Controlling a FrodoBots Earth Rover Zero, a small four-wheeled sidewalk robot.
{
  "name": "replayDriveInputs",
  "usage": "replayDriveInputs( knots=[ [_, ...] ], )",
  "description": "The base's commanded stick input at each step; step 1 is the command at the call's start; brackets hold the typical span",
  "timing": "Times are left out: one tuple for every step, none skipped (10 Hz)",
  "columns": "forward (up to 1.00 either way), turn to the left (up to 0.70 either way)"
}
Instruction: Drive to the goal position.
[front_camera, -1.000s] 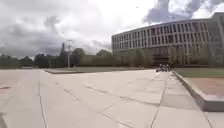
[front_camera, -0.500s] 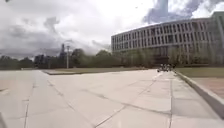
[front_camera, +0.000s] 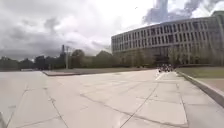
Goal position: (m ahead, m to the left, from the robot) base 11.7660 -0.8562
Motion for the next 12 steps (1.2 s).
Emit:
replayDriveInputs(
  knots=[
    [0.7, -0.27],
    [0.7, -0.19],
    [0.7, -0.09],
    [0.7, 0.02],
    [0.7, 0.03],
    [0.7, 0.03],
    [0.7, 0.03],
    [0.7, 0.03],
    [0.7, 0.03],
    [0.7, 0.03],
    [0.7, 0.03],
    [0.7, 0.03]
  ],
)
